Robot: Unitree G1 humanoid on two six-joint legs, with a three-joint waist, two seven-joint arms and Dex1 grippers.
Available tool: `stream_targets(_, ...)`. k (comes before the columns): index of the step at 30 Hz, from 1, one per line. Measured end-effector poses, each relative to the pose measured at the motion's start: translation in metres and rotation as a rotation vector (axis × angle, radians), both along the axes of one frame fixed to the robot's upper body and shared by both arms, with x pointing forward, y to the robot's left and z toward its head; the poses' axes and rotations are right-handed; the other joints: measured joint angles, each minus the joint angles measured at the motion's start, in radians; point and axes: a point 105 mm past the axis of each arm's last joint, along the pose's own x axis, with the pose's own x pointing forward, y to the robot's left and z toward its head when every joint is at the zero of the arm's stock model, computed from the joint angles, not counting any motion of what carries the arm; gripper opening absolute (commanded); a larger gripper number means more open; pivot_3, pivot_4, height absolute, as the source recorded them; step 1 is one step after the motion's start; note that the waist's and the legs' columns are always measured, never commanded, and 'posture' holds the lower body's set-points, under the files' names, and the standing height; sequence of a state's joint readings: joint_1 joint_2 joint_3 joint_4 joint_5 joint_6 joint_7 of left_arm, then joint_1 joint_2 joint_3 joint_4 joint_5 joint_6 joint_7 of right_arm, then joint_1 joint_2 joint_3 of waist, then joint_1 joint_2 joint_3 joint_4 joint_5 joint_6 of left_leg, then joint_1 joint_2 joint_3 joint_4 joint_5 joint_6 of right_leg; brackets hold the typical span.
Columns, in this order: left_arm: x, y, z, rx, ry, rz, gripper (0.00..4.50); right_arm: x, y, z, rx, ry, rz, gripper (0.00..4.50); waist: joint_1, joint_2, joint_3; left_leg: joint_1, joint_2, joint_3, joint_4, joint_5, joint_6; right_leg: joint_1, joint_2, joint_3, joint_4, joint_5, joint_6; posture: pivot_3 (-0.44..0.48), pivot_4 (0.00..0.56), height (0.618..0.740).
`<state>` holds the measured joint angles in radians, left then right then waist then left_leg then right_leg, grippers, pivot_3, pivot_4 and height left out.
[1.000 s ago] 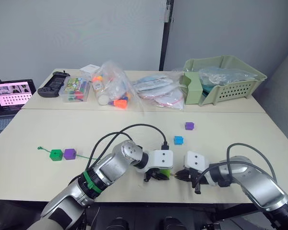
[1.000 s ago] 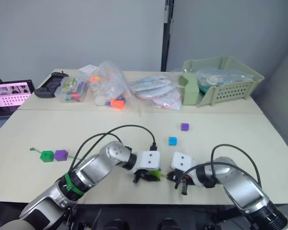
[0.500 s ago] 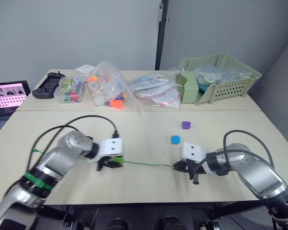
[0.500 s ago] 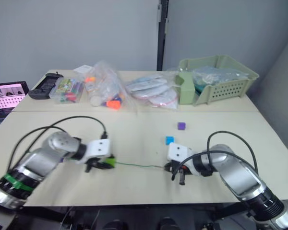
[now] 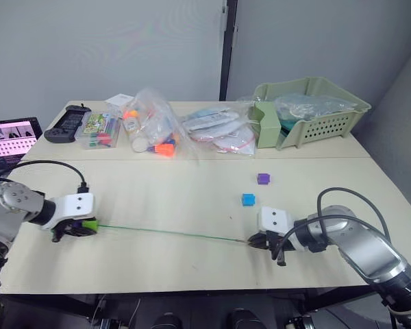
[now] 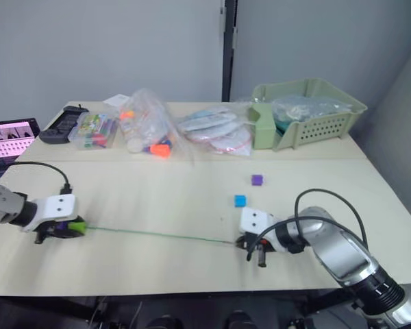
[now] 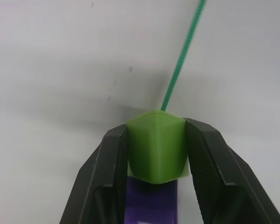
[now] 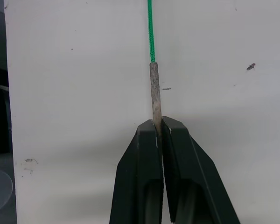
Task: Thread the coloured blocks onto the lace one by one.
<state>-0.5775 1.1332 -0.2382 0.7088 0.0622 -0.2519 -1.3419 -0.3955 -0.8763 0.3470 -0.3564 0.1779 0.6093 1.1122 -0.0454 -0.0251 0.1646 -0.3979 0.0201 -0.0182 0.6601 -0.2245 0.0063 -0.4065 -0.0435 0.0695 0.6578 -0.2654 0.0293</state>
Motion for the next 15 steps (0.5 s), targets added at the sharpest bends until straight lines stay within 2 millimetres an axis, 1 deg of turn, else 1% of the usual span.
stream_targets(2,-0.001,0.005,0.000,0.005,-0.004,0.002,1.31,0.000,-0.001,-0.001,0.000,0.004,0.000,0.00,0.000,0.000,0.000,0.000,0.000,0.000,0.000,0.000,0.000,0.000,0.000,0.000,0.000,0.000,0.000,0.000,0.150,0.740)
stream_targets(4,0.000,0.006,0.000,-0.007,-0.006,0.005,1.31,0.001,-0.002,-0.001,-0.001,0.007,-0.002,0.00,0.000,0.000,0.000,0.000,0.000,0.000,0.000,0.000,0.000,0.000,0.000,0.000,0.001,0.000,0.000,0.000,0.150,0.740)
stream_targets(10,0.003,-0.005,0.001,-0.063,-0.030,-0.028,1.31,0.001,-0.001,-0.001,-0.003,0.005,0.007,0.00,0.009,0.000,0.000,-0.001,-0.001,0.001,0.001,0.000,0.000,0.000,-0.002,0.000,0.001,0.000,0.000,0.000,0.150,0.740)
stream_targets(11,0.003,-0.008,0.001,-0.082,-0.027,-0.030,2.33,0.001,0.000,-0.001,-0.001,0.004,0.009,0.00,0.012,0.000,0.000,-0.002,-0.002,0.000,0.001,0.000,0.000,0.000,-0.002,0.000,0.001,0.000,0.000,0.000,0.150,0.740)
stream_targets(15,0.002,-0.027,0.006,-0.161,0.010,-0.070,3.59,0.001,0.001,0.000,0.003,0.003,0.012,0.00,0.021,-0.001,0.001,-0.005,-0.002,0.000,0.002,0.000,0.000,-0.003,-0.002,0.000,0.000,0.000,0.001,0.000,0.150,0.740)
